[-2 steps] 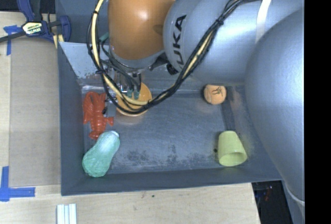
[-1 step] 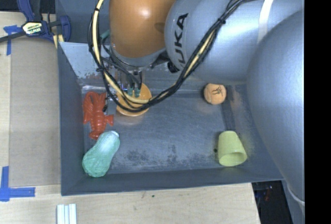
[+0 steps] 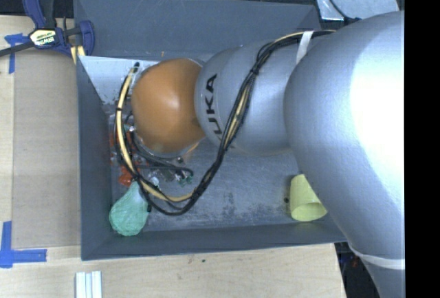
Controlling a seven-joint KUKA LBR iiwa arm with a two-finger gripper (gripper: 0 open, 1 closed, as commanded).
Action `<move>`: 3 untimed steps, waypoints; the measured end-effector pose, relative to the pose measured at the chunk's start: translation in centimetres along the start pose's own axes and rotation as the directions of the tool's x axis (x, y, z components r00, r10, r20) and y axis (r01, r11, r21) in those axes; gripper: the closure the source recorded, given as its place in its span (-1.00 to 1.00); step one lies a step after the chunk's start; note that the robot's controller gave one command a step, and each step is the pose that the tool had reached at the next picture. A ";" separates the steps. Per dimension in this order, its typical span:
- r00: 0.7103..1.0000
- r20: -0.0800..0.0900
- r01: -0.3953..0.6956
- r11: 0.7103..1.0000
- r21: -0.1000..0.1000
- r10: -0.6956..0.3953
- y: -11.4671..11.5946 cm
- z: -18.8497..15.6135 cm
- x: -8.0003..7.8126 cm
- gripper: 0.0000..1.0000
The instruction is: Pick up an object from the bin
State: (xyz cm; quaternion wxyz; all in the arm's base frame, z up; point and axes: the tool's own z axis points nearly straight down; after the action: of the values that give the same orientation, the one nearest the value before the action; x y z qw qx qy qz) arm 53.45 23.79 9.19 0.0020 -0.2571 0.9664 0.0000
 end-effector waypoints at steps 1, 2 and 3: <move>1.000 0.004 -0.023 1.000 -0.001 0.023 0.0 -6.9 -0.8 -1.00; 0.874 -0.009 0.486 0.874 -0.006 -0.486 1.8 -0.7 5.1 -1.00; 0.928 0.004 0.373 0.928 -0.001 -0.373 0.9 2.2 3.8 -1.00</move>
Offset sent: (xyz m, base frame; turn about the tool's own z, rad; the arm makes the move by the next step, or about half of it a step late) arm -0.0520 -0.0097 0.0081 -0.5079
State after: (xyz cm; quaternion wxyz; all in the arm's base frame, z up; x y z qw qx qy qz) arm 49.68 22.69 7.03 0.0038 -0.4360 0.9000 0.0008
